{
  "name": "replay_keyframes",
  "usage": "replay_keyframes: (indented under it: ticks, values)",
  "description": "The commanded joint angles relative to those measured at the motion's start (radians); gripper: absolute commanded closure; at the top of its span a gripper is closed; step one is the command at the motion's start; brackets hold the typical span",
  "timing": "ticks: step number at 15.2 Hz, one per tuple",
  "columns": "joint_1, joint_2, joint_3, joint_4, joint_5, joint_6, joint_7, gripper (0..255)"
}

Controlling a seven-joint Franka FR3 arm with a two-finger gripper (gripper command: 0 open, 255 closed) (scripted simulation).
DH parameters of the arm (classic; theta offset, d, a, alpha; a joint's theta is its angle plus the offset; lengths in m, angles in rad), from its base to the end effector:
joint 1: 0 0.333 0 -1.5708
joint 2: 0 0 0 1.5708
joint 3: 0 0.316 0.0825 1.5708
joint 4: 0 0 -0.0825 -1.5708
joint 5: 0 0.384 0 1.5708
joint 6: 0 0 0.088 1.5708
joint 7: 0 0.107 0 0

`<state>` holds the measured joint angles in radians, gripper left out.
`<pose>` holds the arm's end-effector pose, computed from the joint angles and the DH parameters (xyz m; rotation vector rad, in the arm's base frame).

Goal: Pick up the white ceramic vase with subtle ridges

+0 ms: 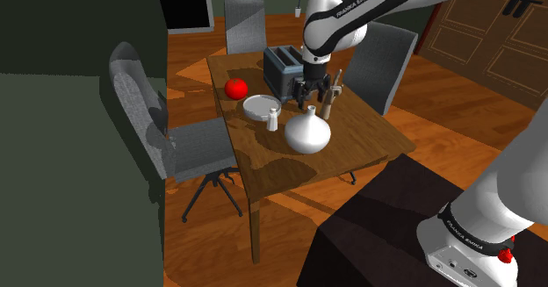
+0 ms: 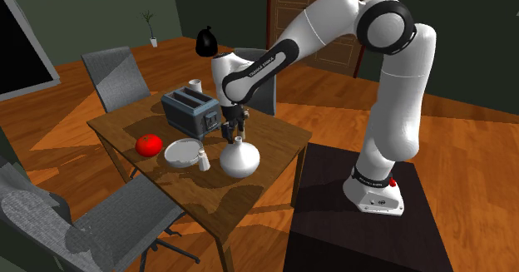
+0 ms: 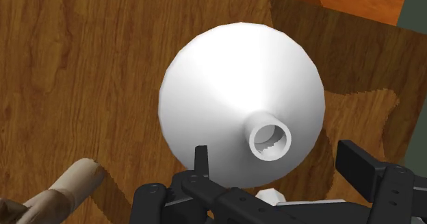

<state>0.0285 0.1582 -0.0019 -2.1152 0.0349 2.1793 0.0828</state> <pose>0.5550 0.0161 0.3321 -3.1135 0.1207 0.1488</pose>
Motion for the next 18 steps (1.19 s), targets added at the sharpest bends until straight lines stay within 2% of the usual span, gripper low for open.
replay_keyframes:
  ticks: [1, 5, 6, 15, 18]
  values:
    - [0.000, 0.018, 0.000, -0.006, 0.001, 0.025, -0.001, 0]
    - [0.000, 0.040, 0.000, -0.016, 0.001, 0.056, -0.002, 0]
    - [0.000, 0.041, 0.000, -0.014, 0.001, 0.056, -0.002, 255]
    - [0.000, 0.040, 0.000, -0.016, 0.001, 0.056, -0.002, 255]
    - [0.000, 0.015, 0.000, -0.004, 0.000, 0.020, -0.001, 255]
